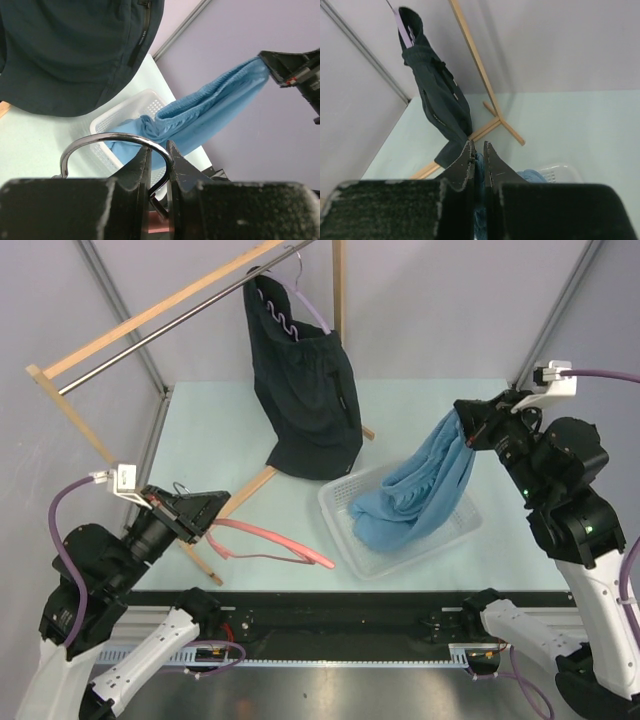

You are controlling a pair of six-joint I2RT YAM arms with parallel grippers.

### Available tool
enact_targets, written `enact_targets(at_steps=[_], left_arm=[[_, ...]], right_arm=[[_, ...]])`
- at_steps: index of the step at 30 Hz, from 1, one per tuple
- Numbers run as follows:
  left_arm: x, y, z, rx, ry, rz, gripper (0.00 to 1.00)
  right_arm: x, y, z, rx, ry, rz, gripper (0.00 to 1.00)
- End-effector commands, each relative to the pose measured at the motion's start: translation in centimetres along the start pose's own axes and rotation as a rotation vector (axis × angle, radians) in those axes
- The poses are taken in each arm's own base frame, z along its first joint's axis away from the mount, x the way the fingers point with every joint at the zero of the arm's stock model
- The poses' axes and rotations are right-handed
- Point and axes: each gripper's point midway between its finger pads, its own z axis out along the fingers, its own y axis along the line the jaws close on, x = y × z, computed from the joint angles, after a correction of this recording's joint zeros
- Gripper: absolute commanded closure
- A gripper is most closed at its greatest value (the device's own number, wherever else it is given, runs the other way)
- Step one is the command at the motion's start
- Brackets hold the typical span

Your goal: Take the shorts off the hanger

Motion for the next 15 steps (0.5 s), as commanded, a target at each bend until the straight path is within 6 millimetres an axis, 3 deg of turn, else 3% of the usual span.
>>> enact_targets(at_steps=[1, 8, 12, 15], left_arm=[[-0.5, -1.1, 0.8, 0.062, -0.029, -0.020, 1.00], [0.4, -0.4, 1.8, 0.034, 0.012, -0.003, 1.00], [0.6, -0.1, 2.1, 0.027, 0.021, 0.025, 1.00], [0.7, 0.3, 2.5, 0.008, 0.027, 0.043, 1.00]], right_arm=[[3.7, 1.4, 2.6, -0.069, 0.123, 0.044, 1.00], [15.2, 3.7, 6.1, -0.155, 0.408, 0.119, 1.00], [22.0, 3.5, 5.6, -0.113, 0.527, 0.109, 1.00], [25.4, 3.9, 5.1, -0.132, 0.592, 0.178, 1.00]])
